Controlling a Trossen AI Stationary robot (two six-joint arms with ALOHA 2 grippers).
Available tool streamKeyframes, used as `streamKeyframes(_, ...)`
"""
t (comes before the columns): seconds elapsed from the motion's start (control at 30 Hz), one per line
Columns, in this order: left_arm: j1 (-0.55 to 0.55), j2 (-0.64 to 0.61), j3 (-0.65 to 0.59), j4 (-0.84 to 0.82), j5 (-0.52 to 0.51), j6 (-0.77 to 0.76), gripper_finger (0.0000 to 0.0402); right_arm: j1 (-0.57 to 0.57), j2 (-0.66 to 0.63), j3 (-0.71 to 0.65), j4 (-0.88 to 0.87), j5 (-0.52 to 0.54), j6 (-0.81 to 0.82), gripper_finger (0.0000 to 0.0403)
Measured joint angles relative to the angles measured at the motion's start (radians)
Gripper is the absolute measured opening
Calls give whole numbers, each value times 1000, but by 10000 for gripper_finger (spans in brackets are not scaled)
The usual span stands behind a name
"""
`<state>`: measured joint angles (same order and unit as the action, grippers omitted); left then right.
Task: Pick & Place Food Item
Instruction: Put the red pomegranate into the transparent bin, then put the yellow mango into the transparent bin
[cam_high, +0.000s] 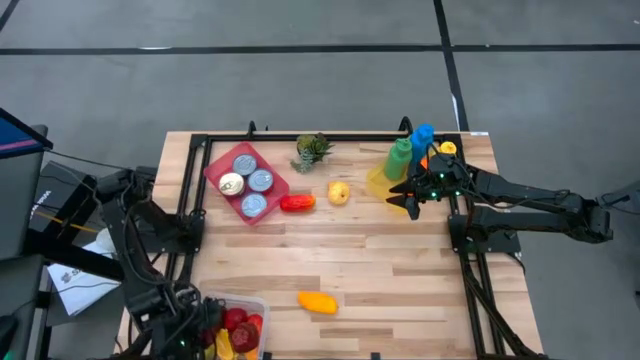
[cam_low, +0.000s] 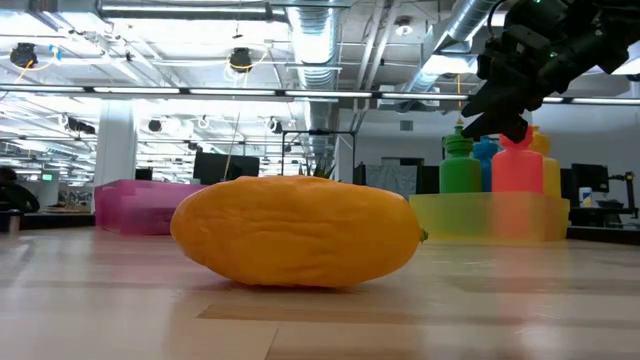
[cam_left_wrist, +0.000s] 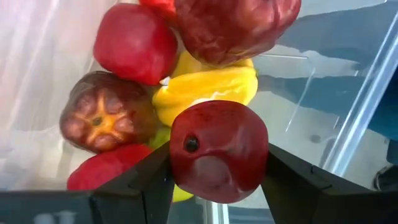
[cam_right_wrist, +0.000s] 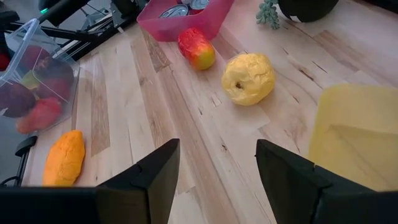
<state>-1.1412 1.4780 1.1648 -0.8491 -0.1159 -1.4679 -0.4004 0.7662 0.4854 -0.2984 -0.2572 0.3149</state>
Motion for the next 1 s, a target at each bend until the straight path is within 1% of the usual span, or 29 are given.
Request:
streamKeyframes(0.17, 0, 34, 0, 53, 3, 30, 201, 0, 0, 0, 0, 0, 0, 205)
streamKeyframes(0.27, 9, 34, 0, 94, 13, 74, 213, 0, 0, 0, 0, -1, 0, 205)
streamKeyframes(0.43, 34, 35, 0, 89, 115, 92, 265, 0, 0, 0, 0, -4, 0, 205)
streamKeyframes(0.6, 67, 34, 0, 90, 156, 110, 318, 0, 0, 0, 0, -4, 0, 205)
streamKeyframes(0.67, 96, 30, 0, 92, 188, 113, 331, 0, 0, 0, 0, -4, 0, 205)
streamKeyframes(0.83, 209, -49, 0, 140, 254, 240, 341, 0, 0, 0, 0, -4, 0, 205)
streamKeyframes(0.93, 292, -131, 0, 172, 250, 336, 337, 0, 0, 0, 0, -5, 0, 205)
streamKeyframes(1.0, 356, -189, 0, 176, 212, 396, 333, 0, 0, 0, 0, -6, 0, 205)
